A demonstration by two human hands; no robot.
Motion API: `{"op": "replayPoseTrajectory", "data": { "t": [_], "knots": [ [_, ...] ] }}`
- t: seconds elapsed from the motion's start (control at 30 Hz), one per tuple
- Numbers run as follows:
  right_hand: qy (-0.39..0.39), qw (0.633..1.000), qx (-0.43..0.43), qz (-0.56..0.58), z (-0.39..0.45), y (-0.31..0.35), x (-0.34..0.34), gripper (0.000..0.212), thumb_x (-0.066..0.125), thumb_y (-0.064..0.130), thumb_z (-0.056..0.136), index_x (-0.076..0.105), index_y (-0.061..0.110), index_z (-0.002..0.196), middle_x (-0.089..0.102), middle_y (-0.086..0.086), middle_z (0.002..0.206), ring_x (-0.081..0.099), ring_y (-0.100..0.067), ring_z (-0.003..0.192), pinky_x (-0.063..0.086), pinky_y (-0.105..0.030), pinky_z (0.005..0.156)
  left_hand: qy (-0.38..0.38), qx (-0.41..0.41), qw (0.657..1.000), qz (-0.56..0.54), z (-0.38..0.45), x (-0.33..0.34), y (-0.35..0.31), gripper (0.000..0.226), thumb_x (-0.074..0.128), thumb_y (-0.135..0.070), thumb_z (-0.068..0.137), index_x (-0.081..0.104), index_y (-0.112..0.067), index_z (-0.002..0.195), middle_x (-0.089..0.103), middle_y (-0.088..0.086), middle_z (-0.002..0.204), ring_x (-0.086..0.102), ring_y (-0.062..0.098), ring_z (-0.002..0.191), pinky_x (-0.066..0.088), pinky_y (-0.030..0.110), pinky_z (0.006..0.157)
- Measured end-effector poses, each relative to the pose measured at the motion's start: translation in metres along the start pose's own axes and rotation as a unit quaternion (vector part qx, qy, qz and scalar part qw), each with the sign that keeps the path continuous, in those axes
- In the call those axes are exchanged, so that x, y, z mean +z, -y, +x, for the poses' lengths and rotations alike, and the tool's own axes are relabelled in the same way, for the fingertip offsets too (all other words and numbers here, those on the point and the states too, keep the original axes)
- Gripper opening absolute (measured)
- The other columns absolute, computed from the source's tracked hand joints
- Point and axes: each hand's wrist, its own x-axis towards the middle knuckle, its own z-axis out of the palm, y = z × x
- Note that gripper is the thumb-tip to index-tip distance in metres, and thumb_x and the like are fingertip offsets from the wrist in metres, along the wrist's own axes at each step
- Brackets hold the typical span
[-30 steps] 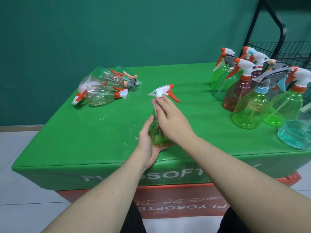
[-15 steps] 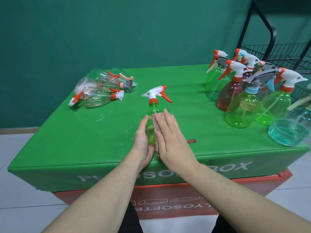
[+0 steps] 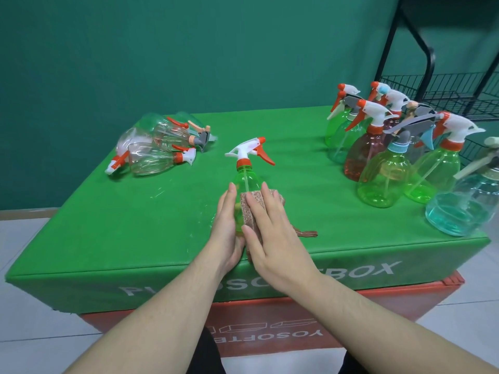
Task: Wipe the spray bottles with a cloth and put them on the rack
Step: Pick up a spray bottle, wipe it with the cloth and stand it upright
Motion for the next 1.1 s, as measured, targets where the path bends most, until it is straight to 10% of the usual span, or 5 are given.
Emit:
{"op": "replayPoseTrajectory", "data": {
  "t": [0.3, 0.53, 0.9, 1.1],
  "knots": [
    [-0.080, 0.996, 0.005, 0.030, 0.038, 0.007, -0.007, 0.049, 0.038, 0.031, 0.105, 0.042, 0.020, 0.152, 0.008, 0.000, 0.168, 0.013, -0.024, 0.155, 0.021, -0.047, 0.125, 0.003, 0.031, 0.999, 0.009, 0.000, 0.001, 0.001, 0.068, 0.050, -0.069, 0.096, 0.051, -0.027, 0.150, 0.061, -0.001, 0.146, 0.057, 0.016, 0.135, 0.058, 0.034, 0.088],
    [-0.073, 0.991, 0.066, 0.086, 0.076, 0.008, -0.012, 0.039, 0.043, 0.031, 0.106, 0.055, 0.025, 0.143, 0.041, 0.004, 0.146, 0.050, -0.018, 0.130, 0.040, -0.041, 0.111, 0.031, 0.002, 0.998, -0.061, -0.004, 0.001, -0.004, 0.053, 0.045, -0.056, 0.101, 0.053, -0.030, 0.146, 0.069, 0.007, 0.133, 0.070, 0.027, 0.117, 0.061, 0.052, 0.085],
    [-0.085, 0.990, 0.046, 0.098, 0.060, 0.001, -0.002, 0.045, 0.036, 0.032, 0.106, 0.046, 0.025, 0.149, 0.040, 0.001, 0.147, 0.044, -0.016, 0.136, 0.038, -0.040, 0.115, 0.023, 0.023, 0.998, -0.048, -0.010, 0.003, -0.006, 0.039, 0.044, -0.045, 0.107, 0.055, -0.028, 0.140, 0.072, 0.013, 0.124, 0.072, 0.028, 0.099, 0.049, 0.063, 0.099],
    [-0.090, 0.996, -0.005, 0.024, 0.039, 0.001, 0.008, 0.056, 0.026, 0.036, 0.103, 0.042, 0.014, 0.152, 0.035, -0.009, 0.155, 0.030, -0.021, 0.147, 0.025, -0.041, 0.123, -0.006, 0.008, 0.996, -0.085, -0.005, 0.000, -0.003, 0.053, 0.046, -0.049, 0.105, 0.052, -0.017, 0.148, 0.069, 0.013, 0.133, 0.070, 0.025, 0.118, 0.062, 0.035, 0.081]
  ]
}}
